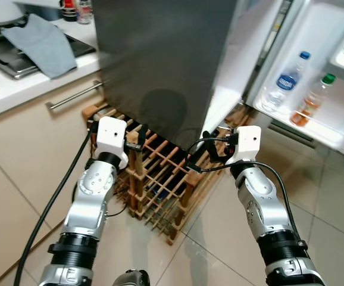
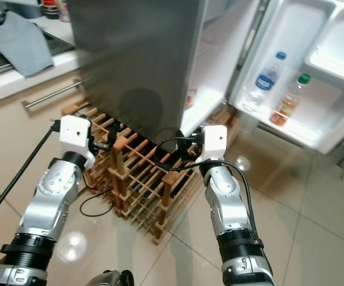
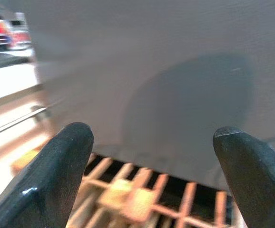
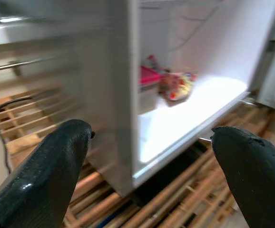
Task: Restocking fridge
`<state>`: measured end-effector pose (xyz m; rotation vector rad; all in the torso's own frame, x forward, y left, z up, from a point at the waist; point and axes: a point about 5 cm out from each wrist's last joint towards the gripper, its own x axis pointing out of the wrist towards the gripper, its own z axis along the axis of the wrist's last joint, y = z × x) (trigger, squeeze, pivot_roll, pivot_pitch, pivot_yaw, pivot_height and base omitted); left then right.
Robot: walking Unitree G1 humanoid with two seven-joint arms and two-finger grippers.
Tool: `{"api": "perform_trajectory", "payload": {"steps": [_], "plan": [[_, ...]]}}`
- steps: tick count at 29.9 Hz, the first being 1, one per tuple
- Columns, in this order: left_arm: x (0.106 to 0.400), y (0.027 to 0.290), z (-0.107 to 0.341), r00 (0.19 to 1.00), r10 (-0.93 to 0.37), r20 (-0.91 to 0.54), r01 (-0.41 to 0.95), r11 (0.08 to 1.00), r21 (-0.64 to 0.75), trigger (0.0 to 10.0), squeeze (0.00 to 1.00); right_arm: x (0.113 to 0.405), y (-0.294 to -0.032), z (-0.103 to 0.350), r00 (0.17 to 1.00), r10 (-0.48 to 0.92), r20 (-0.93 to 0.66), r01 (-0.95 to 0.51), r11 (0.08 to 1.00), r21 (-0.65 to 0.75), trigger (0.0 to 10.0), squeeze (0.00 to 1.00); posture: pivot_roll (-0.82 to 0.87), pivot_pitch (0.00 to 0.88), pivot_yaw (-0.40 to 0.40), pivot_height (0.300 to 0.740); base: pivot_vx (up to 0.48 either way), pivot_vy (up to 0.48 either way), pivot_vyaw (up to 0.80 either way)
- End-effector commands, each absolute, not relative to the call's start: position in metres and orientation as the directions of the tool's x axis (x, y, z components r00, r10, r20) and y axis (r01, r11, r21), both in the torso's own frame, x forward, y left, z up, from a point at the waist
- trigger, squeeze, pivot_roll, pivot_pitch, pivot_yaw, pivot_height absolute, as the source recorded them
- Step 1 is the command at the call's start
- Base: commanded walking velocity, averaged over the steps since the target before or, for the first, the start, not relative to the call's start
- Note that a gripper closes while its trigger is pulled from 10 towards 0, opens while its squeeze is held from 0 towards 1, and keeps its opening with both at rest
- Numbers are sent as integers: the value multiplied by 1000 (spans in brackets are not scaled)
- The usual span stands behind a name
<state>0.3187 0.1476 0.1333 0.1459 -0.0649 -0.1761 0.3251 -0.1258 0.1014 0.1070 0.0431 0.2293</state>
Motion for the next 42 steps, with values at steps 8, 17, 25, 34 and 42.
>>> {"api": "perform_trajectory", "payload": {"steps": [8,17,25,34,42], "plan": [[328,147,156,981,-130,144,119,989,86,10000,0,330,-117,106,966,258,-15,-256,964,64,10000,0,10,0,-64,740,0,0,0],[327,161,151,991,-38,131,36,999,16,10000,0,336,-117,107,966,258,-6,-256,963,87,10000,0,34,0,-58,740,0,251,120],[328,155,152,990,-56,129,48,997,67,10000,0,337,-113,107,961,277,1,-276,957,92,10000,0,39,0,-48,740,0,59,495],[319,160,135,996,-60,61,53,992,113,10000,0,335,-115,105,957,290,11,-290,953,89,10000,0,30,0,-37,740,0,0,439],[324,152,132,998,-40,51,37,998,55,10000,0,335,-117,103,949,315,6,-315,946,81,10000,0,6,0,-36,740,0,0,50]]}}
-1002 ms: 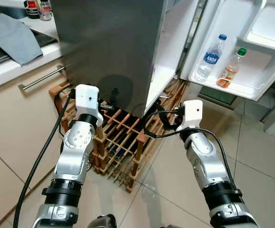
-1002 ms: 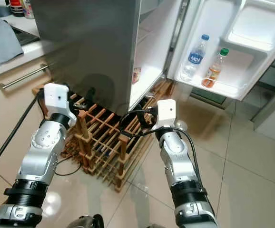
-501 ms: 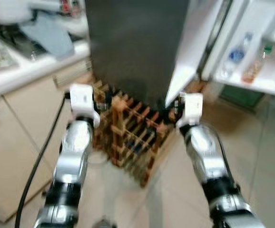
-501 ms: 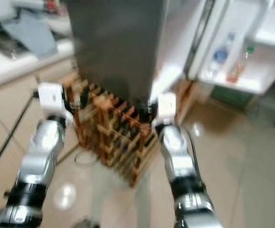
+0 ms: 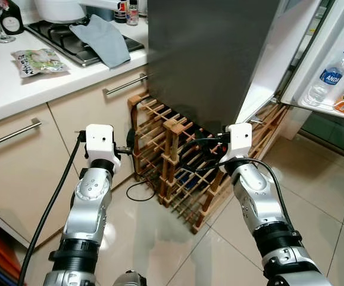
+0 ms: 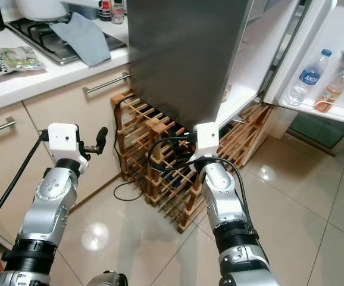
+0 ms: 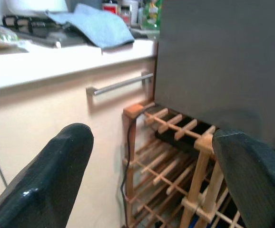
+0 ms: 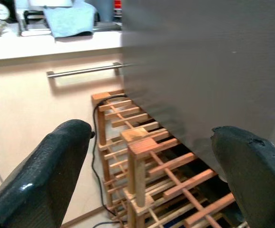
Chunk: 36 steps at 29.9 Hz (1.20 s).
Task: Restocking fridge
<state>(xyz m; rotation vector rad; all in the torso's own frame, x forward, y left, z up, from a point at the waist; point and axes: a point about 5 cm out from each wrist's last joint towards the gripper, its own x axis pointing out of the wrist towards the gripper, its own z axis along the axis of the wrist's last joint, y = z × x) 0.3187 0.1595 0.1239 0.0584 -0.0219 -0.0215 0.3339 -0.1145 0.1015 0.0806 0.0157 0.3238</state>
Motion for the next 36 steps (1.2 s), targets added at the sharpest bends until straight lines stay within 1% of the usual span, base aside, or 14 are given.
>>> {"api": "perform_trajectory", "payload": {"steps": [1,2,8,12,14,17,18,23,24,27,30,32,34,36], "plan": [[326,150,135,997,-45,68,42,998,41,10000,0,335,-116,104,947,320,10,-320,944,80,10000,0,4,0,-36,740,0,0,0],[327,150,138,995,-52,80,51,999,19,10000,0,335,-116,105,945,326,16,-327,942,78,10000,0,-4,0,-35,740,0,0,0],[338,153,143,996,13,87,-24,991,128,10000,0,333,-123,105,938,347,23,-347,936,63,10000,4,-27,0,-28,740,179,-263,0],[339,152,141,997,6,83,-17,992,127,10000,0,333,-131,107,952,304,28,-305,948,89,10000,12,-37,0,-22,740,275,-392,0],[335,159,136,998,28,59,-35,992,120,10000,0,332,-137,104,963,270,14,-270,957,102,10000,16,-37,0,-19,740,292,-379,0],[329,174,124,996,94,-7,-94,993,68,10000,0,330,-142,97,966,259,-16,-256,963,89,10000,114,-26,0,-23,740,299,-374,0],[328,176,122,994,108,-16,-107,993,58,10000,0,330,-143,96,967,255,-21,-252,964,86,10000,118,-26,0,-24,740,311,-360,0],[329,176,118,992,124,-30,-123,992,23,10000,0,333,-144,93,974,218,-55,-213,973,88,10000,110,-20,0,-31,740,253,-286,101],[333,173,121,993,112,-27,-111,993,34,10000,0,337,-148,90,982,167,-92,-158,983,94,10000,0,-21,0,-34,740,0,0,0],[335,174,122,993,118,-24,-117,992,57,10000,0,338,-152,91,984,155,-91,-147,985,92,10000,24,-25,0,-33,740,0,0,0],[333,182,116,983,169,-65,-170,985,-9,10000,0,336,-157,91,987,137,-89,-130,988,79,10000,59,-31,0,-33,740,0,0,0],[331,185,116,981,181,-65,-183,982,-37,10000,0,335,-158,91,986,140,-86,-133,988,81,10000,71,-33,0,-33,740,0,0,0],[331,184,113,982,173,-81,-183,974,-137,10000,0,333,-157,89,985,150,-84,-142,986,87,10000,90,-31,0,-36,740,0,0,0],[332,185,113,982,173,-82,-184,972,-148,10000,0,332,-157,89,985,151,-84,-144,985,90,10000,90,-31,0,-36,740,0,0,0]]}}
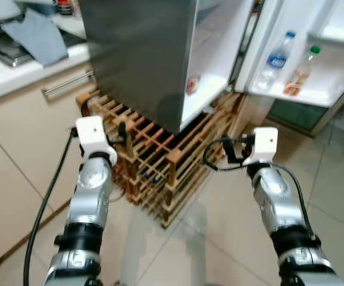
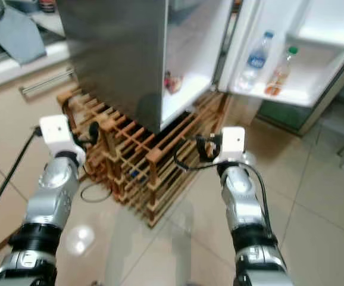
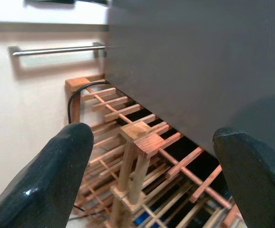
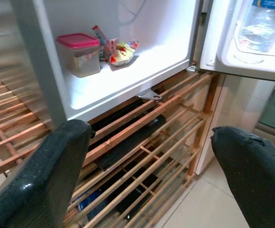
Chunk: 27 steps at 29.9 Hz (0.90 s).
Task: Restocking fridge
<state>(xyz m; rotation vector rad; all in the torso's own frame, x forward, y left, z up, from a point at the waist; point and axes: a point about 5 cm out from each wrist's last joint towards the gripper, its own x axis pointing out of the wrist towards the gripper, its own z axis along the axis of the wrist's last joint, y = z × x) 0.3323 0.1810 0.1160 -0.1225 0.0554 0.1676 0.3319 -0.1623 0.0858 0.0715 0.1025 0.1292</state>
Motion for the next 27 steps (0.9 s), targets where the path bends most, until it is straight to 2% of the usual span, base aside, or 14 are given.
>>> {"api": "perform_trajectory", "payload": {"steps": [1,3,7,10,12,14,16,17,22,27], "plan": [[332,185,113,983,169,-76,-178,974,-143,10000,0,332,-155,89,984,159,-82,-151,984,95,10000,94,-31,0,-34,740,0,0,0],[332,184,114,983,166,-72,-175,974,-147,10000,0,332,-154,89,983,167,-79,-159,983,97,10000,98,-31,0,-33,740,0,480,0],[332,181,117,987,145,-63,-149,987,-54,10000,0,331,-148,89,979,193,-67,-186,977,105,10000,102,-28,0,-23,740,0,480,0],[331,178,117,990,129,-57,-131,991,-34,10000,0,331,-147,90,978,198,-64,-191,976,107,10000,110,-28,0,-18,740,0,342,0],[332,171,121,995,98,-36,-98,995,9,10000,0,330,-148,87,979,189,-80,-180,978,104,10000,114,-27,0,-17,740,0,0,0],[333,170,122,995,92,-35,-93,996,-17,10000,0,330,-148,84,979,182,-92,-171,978,116,10000,122,-25,0,-16,740,0,0,0],[333,171,123,994,102,-31,-102,995,-15,10000,0,331,-148,83,981,165,-105,-154,983,101,10000,59,-26,0,-15,740,0,0,0],[333,172,123,994,106,-29,-106,994,1,10000,0,331,-149,83,982,154,-108,-145,985,89,10000,59,-26,0,-15,740,0,0,0],[329,183,119,984,175,-32,-172,983,69,10000,0,333,-161,88,996,58,-64,-53,996,72,10000,90,-27,0,-8,740,0,-480,509],[324,189,113,977,210,-45,-201,969,145,10000,0,334,-162,89,996,59,-62,-56,997,53,10000,118,-24,0,-7,740,0,-480,598]]}}
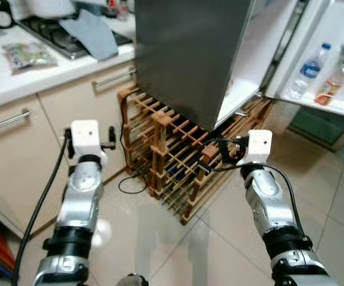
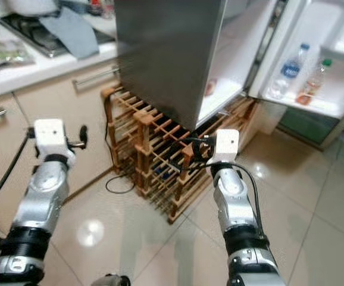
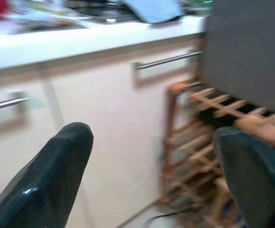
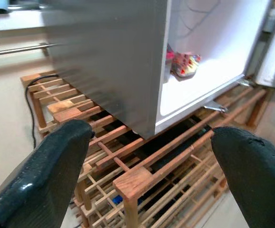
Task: Restocking fridge
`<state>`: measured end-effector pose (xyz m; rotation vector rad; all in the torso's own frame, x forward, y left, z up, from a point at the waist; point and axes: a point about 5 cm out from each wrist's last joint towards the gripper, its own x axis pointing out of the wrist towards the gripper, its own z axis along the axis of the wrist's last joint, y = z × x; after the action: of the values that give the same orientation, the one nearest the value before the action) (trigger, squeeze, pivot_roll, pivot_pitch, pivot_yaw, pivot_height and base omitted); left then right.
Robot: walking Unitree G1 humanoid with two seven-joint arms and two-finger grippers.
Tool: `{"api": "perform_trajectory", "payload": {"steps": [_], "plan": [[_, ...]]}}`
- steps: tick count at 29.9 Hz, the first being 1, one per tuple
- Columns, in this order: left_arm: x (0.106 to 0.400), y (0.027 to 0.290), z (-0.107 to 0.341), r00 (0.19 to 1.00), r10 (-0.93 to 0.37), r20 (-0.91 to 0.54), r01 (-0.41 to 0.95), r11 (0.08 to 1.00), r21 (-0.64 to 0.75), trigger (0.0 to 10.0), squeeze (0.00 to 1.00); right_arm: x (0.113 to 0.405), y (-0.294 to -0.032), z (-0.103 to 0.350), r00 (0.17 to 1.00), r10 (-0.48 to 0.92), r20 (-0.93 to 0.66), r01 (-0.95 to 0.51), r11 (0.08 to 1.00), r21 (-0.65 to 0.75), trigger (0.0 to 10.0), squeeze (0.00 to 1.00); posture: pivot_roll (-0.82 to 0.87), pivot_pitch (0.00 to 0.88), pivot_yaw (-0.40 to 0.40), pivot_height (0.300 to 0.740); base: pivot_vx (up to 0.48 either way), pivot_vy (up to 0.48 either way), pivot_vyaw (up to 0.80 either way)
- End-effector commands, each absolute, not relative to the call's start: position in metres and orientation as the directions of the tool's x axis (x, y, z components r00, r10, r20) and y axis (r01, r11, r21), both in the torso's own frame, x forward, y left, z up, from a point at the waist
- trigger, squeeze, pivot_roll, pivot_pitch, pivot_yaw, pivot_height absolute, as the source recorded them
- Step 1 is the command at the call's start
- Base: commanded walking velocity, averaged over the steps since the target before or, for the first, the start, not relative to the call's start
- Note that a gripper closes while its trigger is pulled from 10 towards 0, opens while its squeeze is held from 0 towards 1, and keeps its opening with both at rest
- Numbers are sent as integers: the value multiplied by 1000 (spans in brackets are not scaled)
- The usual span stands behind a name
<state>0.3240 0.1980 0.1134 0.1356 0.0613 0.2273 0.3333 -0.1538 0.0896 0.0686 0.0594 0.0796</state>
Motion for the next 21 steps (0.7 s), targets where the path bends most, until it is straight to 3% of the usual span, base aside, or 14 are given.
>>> {"api": "perform_trajectory", "payload": {"steps": [1,6,13,16,21], "plan": [[323,189,112,977,207,-48,-198,969,146,10000,0,334,-162,89,996,62,-62,-59,997,51,10000,118,-22,0,-7,740,0,-480,581],[323,184,113,983,175,-45,-173,983,57,10000,0,333,-158,84,994,76,-79,-70,995,68,10000,137,-15,0,-6,740,0,-193,576],[323,178,120,990,141,-4,-140,984,115,10000,0,332,-151,81,990,109,-86,-102,991,83,10000,180,-15,0,-4,740,0,0,564],[324,175,120,993,114,-12,-113,992,48,10000,0,331,-145,82,985,154,-78,-148,986,75,10000,227,-17,0,-5,740,0,0,550],[323,177,120,991,133,-3,-132,988,77,10000,0,331,-144,82,982,173,-73,-167,983,82,10000,243,-19,0,-10,740,0,0,509]]}}
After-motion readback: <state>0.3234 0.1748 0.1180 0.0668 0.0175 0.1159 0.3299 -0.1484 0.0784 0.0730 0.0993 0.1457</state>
